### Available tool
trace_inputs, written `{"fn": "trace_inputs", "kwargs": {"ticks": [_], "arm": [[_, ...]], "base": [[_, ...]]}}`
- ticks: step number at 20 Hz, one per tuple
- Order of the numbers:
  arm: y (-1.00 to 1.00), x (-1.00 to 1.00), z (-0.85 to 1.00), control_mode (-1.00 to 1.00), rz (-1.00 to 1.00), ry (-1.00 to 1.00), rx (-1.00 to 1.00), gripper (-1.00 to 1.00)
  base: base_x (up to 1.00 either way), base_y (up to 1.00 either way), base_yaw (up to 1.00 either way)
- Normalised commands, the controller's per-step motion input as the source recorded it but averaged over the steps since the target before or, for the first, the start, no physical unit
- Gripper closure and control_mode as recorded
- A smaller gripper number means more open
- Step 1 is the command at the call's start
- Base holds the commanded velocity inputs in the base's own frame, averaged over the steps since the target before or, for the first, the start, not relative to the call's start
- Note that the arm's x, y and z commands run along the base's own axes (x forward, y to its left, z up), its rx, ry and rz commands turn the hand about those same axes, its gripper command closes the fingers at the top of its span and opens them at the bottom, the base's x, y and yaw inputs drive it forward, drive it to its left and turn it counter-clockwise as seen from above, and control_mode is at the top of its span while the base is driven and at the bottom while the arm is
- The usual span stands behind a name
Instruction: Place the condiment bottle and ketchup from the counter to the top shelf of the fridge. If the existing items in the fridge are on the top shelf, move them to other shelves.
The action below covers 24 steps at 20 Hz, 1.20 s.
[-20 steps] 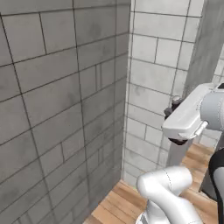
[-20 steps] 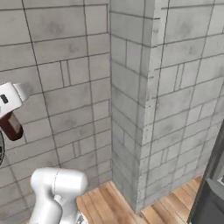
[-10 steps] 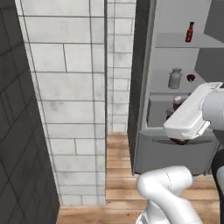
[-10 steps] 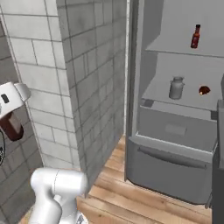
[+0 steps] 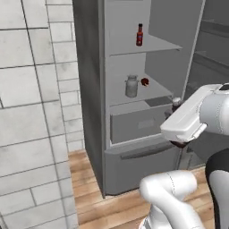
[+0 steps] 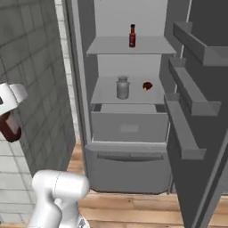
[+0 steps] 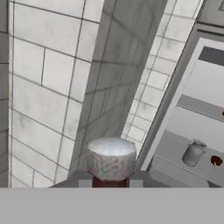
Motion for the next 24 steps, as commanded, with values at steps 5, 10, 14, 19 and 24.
{"fn": "trace_inputs", "kwargs": {"ticks": [5,10,14,19,24], "arm": [[0.0,0.0,0.0,1.0,0.0,0.0,0.0,1.0],[0.0,0.0,0.0,1.0,0.0,0.0,0.0,1.0],[0.0,0.0,0.0,1.0,0.0,0.0,0.0,1.0],[0.0,0.0,0.0,1.0,0.0,0.0,0.0,1.0],[0.0,0.0,0.0,1.0,0.0,0.0,0.0,1.0]], "base": [[1.0,-0.32,-0.18],[0.78,-0.42,-0.11],[0.43,-0.13,-0.03],[0.55,0.0,-0.02],[0.69,-0.12,-0.01]]}}
